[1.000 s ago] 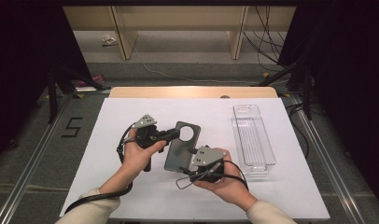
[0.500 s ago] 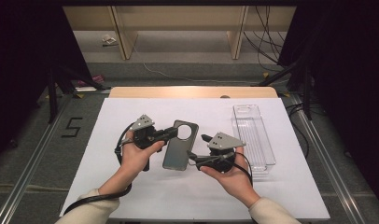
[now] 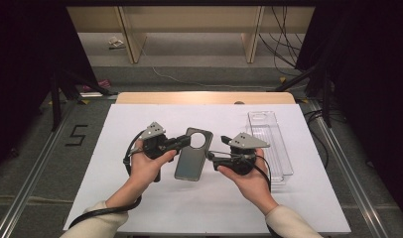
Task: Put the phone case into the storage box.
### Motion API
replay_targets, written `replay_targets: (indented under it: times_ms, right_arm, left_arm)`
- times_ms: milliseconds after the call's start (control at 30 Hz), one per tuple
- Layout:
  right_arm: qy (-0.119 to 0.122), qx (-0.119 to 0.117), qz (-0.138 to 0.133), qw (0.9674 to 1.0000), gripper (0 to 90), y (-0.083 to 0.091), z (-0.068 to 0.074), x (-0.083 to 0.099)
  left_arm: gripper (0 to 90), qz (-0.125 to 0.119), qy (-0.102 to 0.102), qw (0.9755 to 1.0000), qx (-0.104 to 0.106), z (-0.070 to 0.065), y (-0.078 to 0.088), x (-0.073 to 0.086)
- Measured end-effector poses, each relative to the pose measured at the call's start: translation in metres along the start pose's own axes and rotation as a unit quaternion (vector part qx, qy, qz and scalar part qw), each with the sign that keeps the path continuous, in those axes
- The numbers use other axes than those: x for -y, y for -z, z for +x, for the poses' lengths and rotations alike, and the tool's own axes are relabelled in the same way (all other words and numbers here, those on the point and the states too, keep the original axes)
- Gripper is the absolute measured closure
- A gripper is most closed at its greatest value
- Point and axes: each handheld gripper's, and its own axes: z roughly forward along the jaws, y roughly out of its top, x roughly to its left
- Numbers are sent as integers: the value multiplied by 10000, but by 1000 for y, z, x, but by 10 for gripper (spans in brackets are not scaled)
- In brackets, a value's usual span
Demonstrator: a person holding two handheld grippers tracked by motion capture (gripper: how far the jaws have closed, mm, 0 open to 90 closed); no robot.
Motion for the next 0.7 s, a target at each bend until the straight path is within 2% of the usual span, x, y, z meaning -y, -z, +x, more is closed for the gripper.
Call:
replay_targets:
  times_ms: [300, 433, 533, 700]
  right_arm:
    - [-214, 18, -21, 9998, 282, -3, -6, 1]
    - [-280, 19, -51, 9996, 340, -5, -8, 0]
    - [-267, -16, -76, 9996, 375, -6, -8, -1]
    - [-282, -12, -57, 9996, 380, -8, -8, -1]
  left_arm:
    - [811, 0, 8, 10000, 3, -1, 0, 1]
    - [811, -7, 3, 10000, 10, -2, -1, 1]
    - [811, -13, 0, 10000, 2, -2, -1, 1]
    - [811, -20, -6, 10000, -11, -2, -1, 1]
